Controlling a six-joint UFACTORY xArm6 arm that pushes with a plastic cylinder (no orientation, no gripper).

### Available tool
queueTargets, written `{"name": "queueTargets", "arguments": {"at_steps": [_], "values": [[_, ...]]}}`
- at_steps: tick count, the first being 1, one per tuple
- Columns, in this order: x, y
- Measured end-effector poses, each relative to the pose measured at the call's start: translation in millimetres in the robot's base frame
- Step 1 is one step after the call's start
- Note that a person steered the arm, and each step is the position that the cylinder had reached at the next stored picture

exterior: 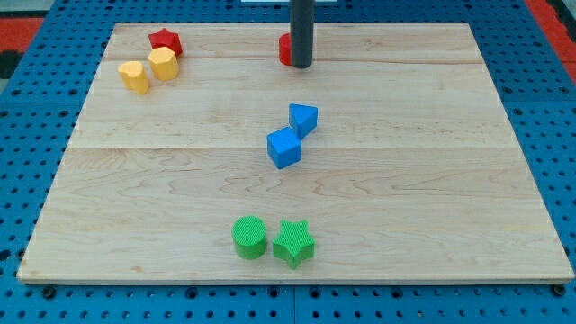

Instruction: Slide the red circle diagonally in between the yellow hexagon and the blue triangle

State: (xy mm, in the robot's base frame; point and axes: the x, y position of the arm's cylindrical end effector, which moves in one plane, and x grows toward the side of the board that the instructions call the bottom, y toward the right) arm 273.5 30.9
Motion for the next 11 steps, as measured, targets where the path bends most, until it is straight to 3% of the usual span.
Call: {"name": "queueTargets", "arguments": {"at_steps": [1, 3, 7, 8, 10, 11], "values": [[-15, 27], [-42, -69], [-76, -68], [-77, -104], [26, -78], [42, -66]]}}
